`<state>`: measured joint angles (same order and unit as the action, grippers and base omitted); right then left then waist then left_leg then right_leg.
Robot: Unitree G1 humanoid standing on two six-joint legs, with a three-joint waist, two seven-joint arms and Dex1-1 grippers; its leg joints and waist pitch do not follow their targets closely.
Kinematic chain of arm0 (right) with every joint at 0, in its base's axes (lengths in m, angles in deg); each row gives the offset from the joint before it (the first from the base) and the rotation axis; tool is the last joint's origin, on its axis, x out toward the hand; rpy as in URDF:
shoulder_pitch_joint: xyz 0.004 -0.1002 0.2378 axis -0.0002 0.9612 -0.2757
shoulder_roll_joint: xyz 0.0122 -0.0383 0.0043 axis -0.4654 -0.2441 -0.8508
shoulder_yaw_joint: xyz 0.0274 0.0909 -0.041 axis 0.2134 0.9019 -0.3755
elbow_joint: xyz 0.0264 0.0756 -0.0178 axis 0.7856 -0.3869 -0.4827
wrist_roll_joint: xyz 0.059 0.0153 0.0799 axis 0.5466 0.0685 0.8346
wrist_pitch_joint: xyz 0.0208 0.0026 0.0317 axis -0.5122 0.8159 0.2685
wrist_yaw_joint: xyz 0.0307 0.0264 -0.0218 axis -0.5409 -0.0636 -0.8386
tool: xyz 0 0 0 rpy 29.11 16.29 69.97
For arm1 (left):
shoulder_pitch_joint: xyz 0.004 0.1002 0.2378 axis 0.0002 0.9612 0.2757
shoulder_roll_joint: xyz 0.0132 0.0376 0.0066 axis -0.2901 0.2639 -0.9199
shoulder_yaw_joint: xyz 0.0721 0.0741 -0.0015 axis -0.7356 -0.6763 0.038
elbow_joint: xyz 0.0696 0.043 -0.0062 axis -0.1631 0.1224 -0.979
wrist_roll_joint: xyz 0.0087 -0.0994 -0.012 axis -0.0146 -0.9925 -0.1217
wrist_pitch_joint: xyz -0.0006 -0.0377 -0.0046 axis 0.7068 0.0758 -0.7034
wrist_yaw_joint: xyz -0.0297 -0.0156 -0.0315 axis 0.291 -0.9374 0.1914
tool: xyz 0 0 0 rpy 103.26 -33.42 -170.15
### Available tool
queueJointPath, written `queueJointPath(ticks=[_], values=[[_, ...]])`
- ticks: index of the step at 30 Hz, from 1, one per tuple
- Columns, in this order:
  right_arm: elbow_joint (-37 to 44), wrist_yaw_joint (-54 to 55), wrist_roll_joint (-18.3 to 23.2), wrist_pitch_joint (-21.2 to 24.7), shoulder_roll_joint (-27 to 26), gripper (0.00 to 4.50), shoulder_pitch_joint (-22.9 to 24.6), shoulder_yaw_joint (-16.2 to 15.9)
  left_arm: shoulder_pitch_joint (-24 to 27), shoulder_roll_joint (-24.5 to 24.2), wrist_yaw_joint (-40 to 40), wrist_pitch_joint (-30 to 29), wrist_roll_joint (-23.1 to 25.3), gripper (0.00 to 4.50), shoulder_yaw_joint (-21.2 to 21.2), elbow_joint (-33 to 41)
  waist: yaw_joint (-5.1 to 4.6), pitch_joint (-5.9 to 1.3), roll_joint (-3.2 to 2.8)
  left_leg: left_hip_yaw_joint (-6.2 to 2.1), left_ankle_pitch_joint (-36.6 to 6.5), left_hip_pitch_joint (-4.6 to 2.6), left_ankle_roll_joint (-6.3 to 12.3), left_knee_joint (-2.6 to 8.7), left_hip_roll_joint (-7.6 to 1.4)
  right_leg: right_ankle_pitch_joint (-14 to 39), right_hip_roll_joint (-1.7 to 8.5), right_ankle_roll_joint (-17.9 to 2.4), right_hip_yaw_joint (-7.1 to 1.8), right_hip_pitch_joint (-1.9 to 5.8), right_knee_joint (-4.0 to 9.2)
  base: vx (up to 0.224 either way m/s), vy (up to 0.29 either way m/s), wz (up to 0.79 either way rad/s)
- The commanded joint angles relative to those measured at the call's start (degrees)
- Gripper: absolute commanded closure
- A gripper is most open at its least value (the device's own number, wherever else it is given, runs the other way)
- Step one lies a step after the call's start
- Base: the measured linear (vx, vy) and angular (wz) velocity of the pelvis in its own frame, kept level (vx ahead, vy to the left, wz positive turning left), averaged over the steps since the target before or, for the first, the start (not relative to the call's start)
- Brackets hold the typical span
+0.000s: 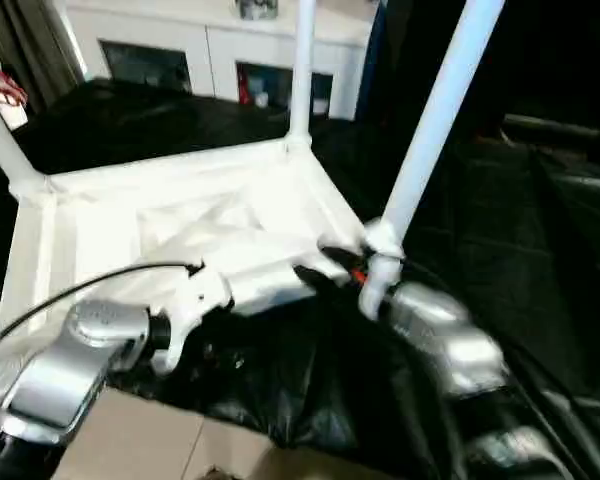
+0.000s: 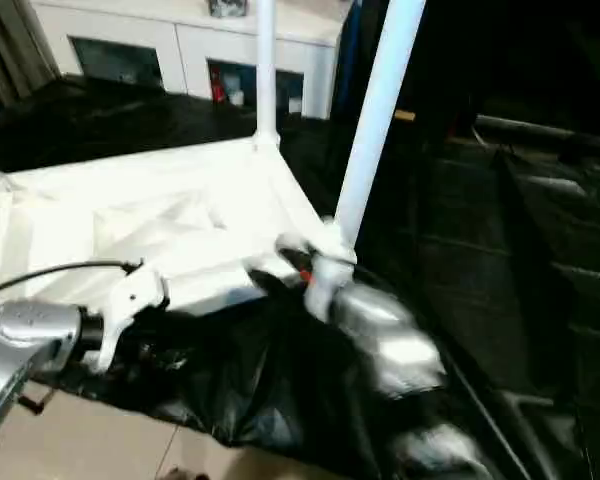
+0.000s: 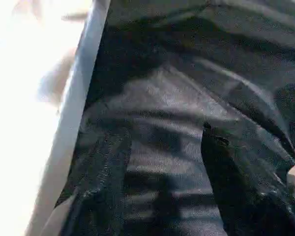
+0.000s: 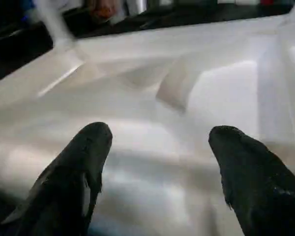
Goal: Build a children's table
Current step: Rotate leg to tighten
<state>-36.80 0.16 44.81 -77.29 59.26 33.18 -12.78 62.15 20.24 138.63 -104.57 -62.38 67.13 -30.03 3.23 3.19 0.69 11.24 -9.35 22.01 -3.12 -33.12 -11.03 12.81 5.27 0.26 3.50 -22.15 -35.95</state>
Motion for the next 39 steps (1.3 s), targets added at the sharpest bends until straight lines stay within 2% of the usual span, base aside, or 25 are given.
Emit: queueJointPath(ticks=[1, 3, 5, 8, 10, 12, 14, 17, 19, 20, 21, 23, 26, 29, 32, 33, 34, 35, 39], values=[[-3.64, 6.06, -1.76, -2.69, -0.72, 0.92, -1.93, 1.81, -0.06, 0.03, -1.21, -0.61, 0.64, 1.48, -0.7, 0.95, -0.16, -3.59, -0.95, -0.98, -12.29, -1.82, -3.07, 4.24, -2.18, 6.49, 2.62, -12.09, -2.73, 1.03, 3.96, 0.0, 0.0, 0.0], [-9.73, 14.94, -2.99, -6.77, -2.25, 0.92, -5.68, 4.41, -0.34, 0.64, -2.8, 0.61, 2.09, 1.31, -0.86, -0.3, -0.14, -3.68, -0.92, -0.84, -10.37, -1.68, -2.99, 4.07, -1.97, 2.76, 2.46, -12.38, -2.68, 1.33, 3.6, 0.0, 0.0, 0.0], [-12.01, 18.05, -3.11, -8.23, -2.47, 0.92, -7.08, 5.64, -0.48, 0.8, -3.49, 1.08, 2.7, 1.18, -0.93, -0.94, 0.01, -3.77, -0.97, -0.8, -10.37, -1.73, -3.04, 3.93, -1.88, 1.97, 2.32, -11.8, -2.63, 1.54, 3.5, 0.0, 0.0, 0.0], [-17.22, 25.48, -2.96, -10.37, -2.29, 0.92, -10.02, 8.64, -0.72, 0.78, -4.79, 1.89, 3.26, 0.97, -1.09, -1.64, 0.0, -3.84, -0.95, -0.78, -10.92, -1.71, -3.08, 3.84, -1.82, 1.88, 2.38, -10.68, -2.63, 1.61, 3.48, 0.0, 0.0, 0.0], [-20.92, 30.7, -2.56, -11.91, -1.7, 0.92, -11.88, 10.97, -0.84, 0.64, -5.7, 2.12, 3.59, 0.77, -1.36, -2.14, 0.01, -3.88, -0.97, -0.73, -11.0, -1.85, -3.28, 3.78, -1.77, 1.84, 2.27, -10.79, -2.59, 1.46, 3.38, 0.0, 0.0, 0.0], [-22.43, 32.4, -2.45, -12.83, -1.43, 0.92, -12.58, 11.68, -0.85, 0.5, -6.11, 2.34, 3.8, 0.73, -1.53, -2.33, 0.19, -3.79, -0.93, -0.67, -12.03, -1.9, -3.39, 3.76, -1.76, 2.52, 2.2, -10.35, -2.6, 1.41, 3.46, 0.0, 0.0, 0.0], [-27.25, 36.53, -2.14, -15.91, 0.09, 0.92, -14.73, 13.84, -0.9, 0.49, -7.43, 3.39, 4.75, 0.58, -1.74, -3.22, 0.21, -3.72, -0.9, -0.66, -13.67, -1.86, -3.67, 3.79, -1.75, 4.35, 2.22, -9.71, -2.61, 1.32, 3.65, 0.0, 0.0, 0.0], [-29.15, 37.89, -2.21, -17.47, 1.56, 0.92, -15.66, 14.91, -1.21, 0.62, -8.36, 4.75, 5.76, 0.32, -1.87, -4.29, 0.39, -3.7, -0.88, -0.6, -14.81, -2.09, -3.59, 3.7, -1.81, 5.68, 2.21, -9.38, -2.68, 1.08, 3.81, 0.0, 0.0, 0.0], [-30.56, 38.55, -2.39, -18.44, 2.97, 0.92, -16.33, 15.48, -1.93, 1.18, -9.7, 5.99, 6.68, 0.05, -1.79, -5.96, 0.54, -3.76, -0.83, -0.65, -14.35, -1.91, -3.47, 3.68, -1.77, 5.47, 2.14, -9.09, -2.62, 1.2, 3.74, 0.0, 0.0, 0.0], [-31.07, 38.75, -2.43, -18.79, 3.3, 0.92, -16.55, 15.56, -2.12, 1.31, -10.05, 6.24, 6.82, 0.05, -1.78, -6.35, 0.74, -3.86, -0.87, -0.66, -14.27, -1.96, -3.65, 3.63, -1.79, 5.46, 2.14, -9.0, -2.58, 1.26, 3.68, 0.0, 0.0, 0.0], [-32.0, 39.03, -2.5, -19.51, 4.28, 0.92, -16.93, 15.81, -2.6, 1.54, -10.65, 6.96, 7.15, 0.05, -1.95, -7.35, 0.87, -3.89, -1.24, -0.72, -14.13, -1.94, -3.83, 3.59, -1.76, 5.18, 2.15, -9.03, -2.56, 1.24, 3.56, 0.0, 0.0, 0.0], [-33.24, 39.35, -2.49, -20.37, 5.79, 0.92, -17.34, 16.43, -3.19, 1.86, -11.16, 7.78, 7.39, 0.05, -2.45, -8.74, 1.16, -3.99, -1.17, -0.61, -14.84, -2.12, -4.03, 3.46, -1.72, 4.57, 2.06, -9.13, -2.55, 1.05, 3.63, 0.0, 0.0, 0.0], [-35.33, 40.08, -2.23, -21.85, 9.0, 0.92, -17.79, 17.93, -4.18, 3.1, -12.25, 9.5, 7.98, 0.05, -3.76, -11.52, 1.21, -4.11, -1.2, -0.69, -13.5, -1.77, -3.86, 3.33, -1.68, 2.35, 1.99, -9.47, -2.46, 1.34, 3.3, 0.0, 0.0, 0.0], [-35.98, 40.19, -2.16, -22.28, 11.62, 0.92, -17.76, 18.8, -5.3, 5.13, -14.15, 11.12, 8.68, 0.05, -4.22, -14.16, 1.41, -4.38, -1.09, -0.59, -11.15, -1.57, -2.85, 2.9, -1.6, -1.54, 1.95, -9.98, -2.4, 1.58, 3.01, 0.0, 0.0, 0.0], [-37.48, 40.26, -1.96, -23.17, 16.29, 0.92, -17.91, 20.06, -6.55, 8.07, -17.28, 14.78, 9.63, 0.05, -3.92, -18.01, 1.34, -4.37, -1.03, -0.59, -11.32, -1.26, -2.13, 2.7, -1.4, -1.88, 1.92, -10.51, -2.3, 1.88, 3.17, 0.0, 0.0, 0.0], [-37.83, 40.27, -1.9, -23.32, 17.22, 0.92, -17.95, 20.26, -6.51, 8.4, -17.66, 16.0, 9.57, 0.05, -3.72, -18.5, 1.4, -4.41, -0.93, -0.58, -11.32, -1.21, -1.94, 2.64, -1.45, -1.94, 2.01, -10.56, -2.33, 1.95, 3.13, 0.0, 0.0, 0.0], [-38.16, 39.9, -1.8, -23.44, 18.56, 0.92, -17.91, 20.57, -6.08, 9.01, -18.12, 17.7, 8.99, 0.05, -3.05, -18.84, 1.48, -4.43, -1.1, -0.68, -11.15, -1.0, -1.59, 2.6, -1.38, -1.37, 2.13, -10.5, -2.25, 2.11, 3.18, 0.0, 0.0, 0.0], [-38.61, 39.54, -1.86, -23.71, 19.42, 0.92, -17.97, 20.83, -5.68, 9.35, -18.45, 19.0, 8.46, 0.05, -2.58, -19.08, 1.44, -4.41, -0.88, -0.6, -11.55, -1.14, -1.35, 2.55, -1.44, -0.91, 2.05, -10.5, -2.24, 1.99, 3.28, 0.0, 0.0, 0.0], [-39.01, 37.18, -3.04, -24.35, 21.61, 0.92, -17.34, 20.24, -1.74, 9.92, -19.36, 25.74, 6.73, 0.05, -0.06, -19.17, 1.16, -4.34, -0.77, -0.7, -11.6, -0.67, -0.62, 2.48, -1.4, -0.08, 2.09, -10.86, -2.1, 2.23, 3.41, 0.0, 0.0, 0.0]])
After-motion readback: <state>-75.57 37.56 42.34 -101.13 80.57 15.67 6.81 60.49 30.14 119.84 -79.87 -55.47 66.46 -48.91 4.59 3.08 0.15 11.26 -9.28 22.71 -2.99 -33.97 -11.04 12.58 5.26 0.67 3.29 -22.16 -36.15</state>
